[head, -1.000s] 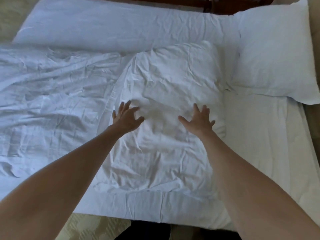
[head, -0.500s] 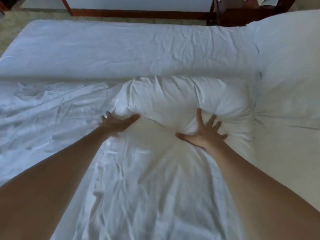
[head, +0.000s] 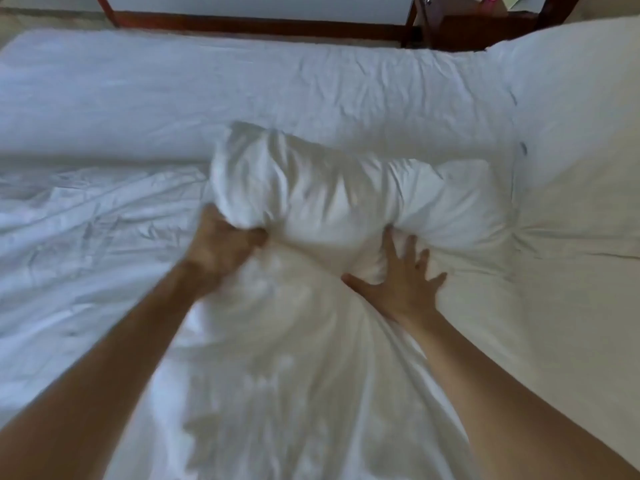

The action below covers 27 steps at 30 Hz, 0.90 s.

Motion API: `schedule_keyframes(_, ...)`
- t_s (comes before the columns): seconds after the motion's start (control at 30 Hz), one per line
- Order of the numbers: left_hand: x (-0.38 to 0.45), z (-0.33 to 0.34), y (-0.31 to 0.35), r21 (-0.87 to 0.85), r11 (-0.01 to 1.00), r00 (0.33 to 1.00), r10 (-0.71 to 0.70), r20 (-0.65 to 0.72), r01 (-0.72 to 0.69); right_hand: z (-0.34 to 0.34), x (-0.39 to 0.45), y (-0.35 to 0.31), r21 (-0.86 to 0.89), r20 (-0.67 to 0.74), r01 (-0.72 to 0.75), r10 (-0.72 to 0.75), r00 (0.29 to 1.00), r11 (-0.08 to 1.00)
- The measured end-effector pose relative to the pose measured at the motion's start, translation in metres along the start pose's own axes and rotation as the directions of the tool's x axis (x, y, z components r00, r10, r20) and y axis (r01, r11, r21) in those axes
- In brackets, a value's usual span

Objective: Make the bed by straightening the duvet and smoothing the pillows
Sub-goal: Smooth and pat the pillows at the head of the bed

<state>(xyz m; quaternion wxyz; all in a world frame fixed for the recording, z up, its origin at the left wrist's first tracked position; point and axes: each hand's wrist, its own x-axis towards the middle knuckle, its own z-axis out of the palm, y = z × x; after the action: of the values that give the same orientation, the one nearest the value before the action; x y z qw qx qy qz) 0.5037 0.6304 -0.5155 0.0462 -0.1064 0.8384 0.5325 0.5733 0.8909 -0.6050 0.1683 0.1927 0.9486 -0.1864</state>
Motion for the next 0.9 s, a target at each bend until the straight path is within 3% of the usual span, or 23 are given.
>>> schedule_keyframes(0.07,0.015,-0.024,0.005,0.044,0.999,0.973,0.024,-0.228,-0.014,-0.006,-0.008,-0.021,0.043,-0.075,0.095,-0.092,0.993,0.995)
schedule_keyframes(0.1,0.021,-0.030,0.001,0.157,0.985,0.963,-0.029,-0.267,0.073,-0.006,-0.009,-0.030,0.028,-0.083,0.123,-0.120,0.989,0.992)
schedule_keyframes(0.17,0.022,-0.032,-0.019,0.512,0.812,0.960,-0.240,-0.147,0.281,-0.002,-0.010,-0.037,-0.068,-0.007,0.128,-0.128,0.992,0.989)
schedule_keyframes(0.2,0.021,-0.026,-0.026,0.634,0.729,0.960,-0.268,-0.080,0.257,-0.002,-0.008,-0.034,-0.091,0.032,0.115,-0.112,0.993,0.989)
schedule_keyframes(0.27,0.017,-0.008,-0.022,0.721,0.688,0.996,-0.076,-0.036,0.078,-0.010,-0.002,-0.023,-0.029,-0.007,0.103,-0.103,0.995,0.994)
schedule_keyframes(0.33,0.016,0.013,-0.003,0.762,0.632,0.986,0.158,0.051,-0.140,-0.026,0.010,-0.011,-0.023,-0.227,0.153,-0.154,0.962,0.988)
schedule_keyframes(0.4,0.026,0.042,0.005,0.777,0.555,0.954,0.186,0.234,-0.298,-0.047,0.033,0.002,-0.109,-0.393,0.127,-0.160,0.906,0.986)
schedule_keyframes(0.47,0.043,0.070,-0.005,0.803,0.499,0.941,0.089,0.327,-0.327,-0.064,0.062,0.020,-0.145,-0.327,0.046,-0.092,0.941,0.988)
schedule_keyframes(0.53,0.065,0.088,-0.030,0.841,0.477,0.951,-0.031,0.308,-0.257,-0.067,0.088,0.036,-0.168,-0.140,0.008,-0.032,0.990,0.986)
schedule_keyframes(0.67,0.100,0.114,-0.071,0.856,0.477,0.910,-0.234,0.343,-0.200,-0.051,0.132,0.044,-0.185,0.133,0.031,-0.006,0.991,0.982)
schedule_keyframes(0.9,0.150,0.135,-0.098,0.876,0.424,0.853,-0.346,0.390,-0.229,-0.013,0.179,0.025,-0.260,0.190,0.038,0.013,0.982,0.965)
